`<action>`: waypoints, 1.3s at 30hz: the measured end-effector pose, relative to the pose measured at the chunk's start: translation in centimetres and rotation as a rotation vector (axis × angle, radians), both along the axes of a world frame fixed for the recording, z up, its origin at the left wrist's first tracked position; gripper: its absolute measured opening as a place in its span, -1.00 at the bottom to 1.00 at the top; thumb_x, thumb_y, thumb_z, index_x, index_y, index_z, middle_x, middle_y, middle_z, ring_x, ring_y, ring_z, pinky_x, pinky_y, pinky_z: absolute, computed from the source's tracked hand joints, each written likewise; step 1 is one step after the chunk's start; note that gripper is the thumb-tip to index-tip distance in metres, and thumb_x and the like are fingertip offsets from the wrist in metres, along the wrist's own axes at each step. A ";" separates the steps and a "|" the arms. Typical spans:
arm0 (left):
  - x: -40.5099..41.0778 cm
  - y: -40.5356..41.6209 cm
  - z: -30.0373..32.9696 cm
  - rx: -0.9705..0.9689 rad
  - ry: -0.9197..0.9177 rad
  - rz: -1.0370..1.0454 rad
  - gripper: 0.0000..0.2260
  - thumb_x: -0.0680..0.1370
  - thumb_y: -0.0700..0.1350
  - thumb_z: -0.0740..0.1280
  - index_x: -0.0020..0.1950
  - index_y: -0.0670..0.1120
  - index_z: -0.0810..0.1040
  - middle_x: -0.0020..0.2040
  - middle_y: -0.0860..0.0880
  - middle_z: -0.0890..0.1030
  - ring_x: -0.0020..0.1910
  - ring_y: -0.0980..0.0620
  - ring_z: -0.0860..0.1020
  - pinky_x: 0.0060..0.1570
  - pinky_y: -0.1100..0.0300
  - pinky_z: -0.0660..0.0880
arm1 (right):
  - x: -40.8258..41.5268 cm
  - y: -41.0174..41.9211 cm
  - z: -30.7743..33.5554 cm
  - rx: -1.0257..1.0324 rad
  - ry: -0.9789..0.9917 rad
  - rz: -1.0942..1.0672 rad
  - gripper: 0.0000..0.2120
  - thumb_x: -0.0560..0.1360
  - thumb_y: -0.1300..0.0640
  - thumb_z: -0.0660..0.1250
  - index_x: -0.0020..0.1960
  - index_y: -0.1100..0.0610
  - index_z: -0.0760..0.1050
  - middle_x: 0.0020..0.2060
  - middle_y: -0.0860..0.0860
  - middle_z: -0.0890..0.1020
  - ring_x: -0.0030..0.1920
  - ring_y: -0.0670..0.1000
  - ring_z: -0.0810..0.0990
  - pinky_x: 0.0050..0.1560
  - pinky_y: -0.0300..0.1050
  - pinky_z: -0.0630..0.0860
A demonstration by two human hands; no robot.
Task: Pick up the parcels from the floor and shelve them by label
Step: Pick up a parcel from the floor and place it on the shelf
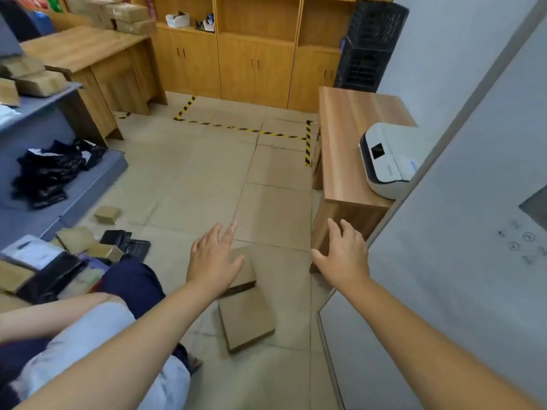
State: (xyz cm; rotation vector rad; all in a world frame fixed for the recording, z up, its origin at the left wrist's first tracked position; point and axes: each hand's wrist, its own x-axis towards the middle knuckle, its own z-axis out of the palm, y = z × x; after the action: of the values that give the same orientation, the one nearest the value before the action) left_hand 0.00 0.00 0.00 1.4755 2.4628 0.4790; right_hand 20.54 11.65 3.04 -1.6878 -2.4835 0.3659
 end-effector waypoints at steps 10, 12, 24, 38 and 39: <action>-6.9 1.2 -7.6 -0.172 -0.139 0.181 -0.37 0.51 0.04 0.23 0.51 0.01 0.02 0.52 -0.15 0.09 0.48 -0.11 0.08 0.41 -0.03 0.05 | -5.5 5.2 -7.7 -0.160 -0.077 0.072 -0.35 0.47 -0.02 0.27 0.48 0.06 0.12 0.46 0.09 0.24 0.42 0.14 0.21 0.41 0.09 0.17; -8.1 2.2 -8.7 -0.202 -0.163 0.181 -0.36 0.51 0.03 0.23 0.51 0.01 0.01 0.52 -0.16 0.09 0.48 -0.11 0.09 0.40 -0.03 0.07 | -6.8 5.9 -8.7 -0.185 -0.086 0.065 -0.36 0.47 -0.01 0.27 0.47 0.06 0.12 0.45 0.08 0.25 0.40 0.13 0.24 0.40 0.07 0.19; -12.5 8.0 -18.8 -0.330 -0.285 0.187 -0.37 0.52 0.00 0.23 0.51 0.02 0.00 0.52 -0.16 0.10 0.47 -0.13 0.11 0.39 -0.02 0.13 | -11.8 10.9 -17.6 -0.326 -0.190 0.082 -0.38 0.47 0.14 0.23 0.48 0.09 0.10 0.43 0.07 0.27 0.40 0.11 0.25 0.39 0.03 0.20; -10.6 11.0 -44.4 -0.512 -0.375 0.347 -0.36 0.49 -0.11 0.25 0.50 0.01 0.02 0.51 -0.15 0.14 0.45 -0.14 0.16 0.37 0.01 0.19 | -11.6 14.8 -43.0 -0.487 -0.210 0.215 -0.38 0.49 0.19 0.21 0.50 0.10 0.08 0.45 0.07 0.26 0.40 0.07 0.26 0.39 -0.02 0.22; -10.6 11.2 -46.7 -0.517 -0.382 0.357 -0.35 0.49 -0.11 0.24 0.51 0.01 0.02 0.51 -0.14 0.13 0.45 -0.14 0.16 0.37 0.02 0.19 | -11.7 14.9 -45.4 -0.496 -0.211 0.215 -0.38 0.48 0.19 0.21 0.50 0.10 0.08 0.44 0.07 0.26 0.40 0.07 0.26 0.40 -0.02 0.23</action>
State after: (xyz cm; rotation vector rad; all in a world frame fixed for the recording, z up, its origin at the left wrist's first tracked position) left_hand -10.62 11.18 -46.74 0.6777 2.2959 0.1395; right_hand 8.88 26.56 -42.34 -1.6846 -2.9207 0.9404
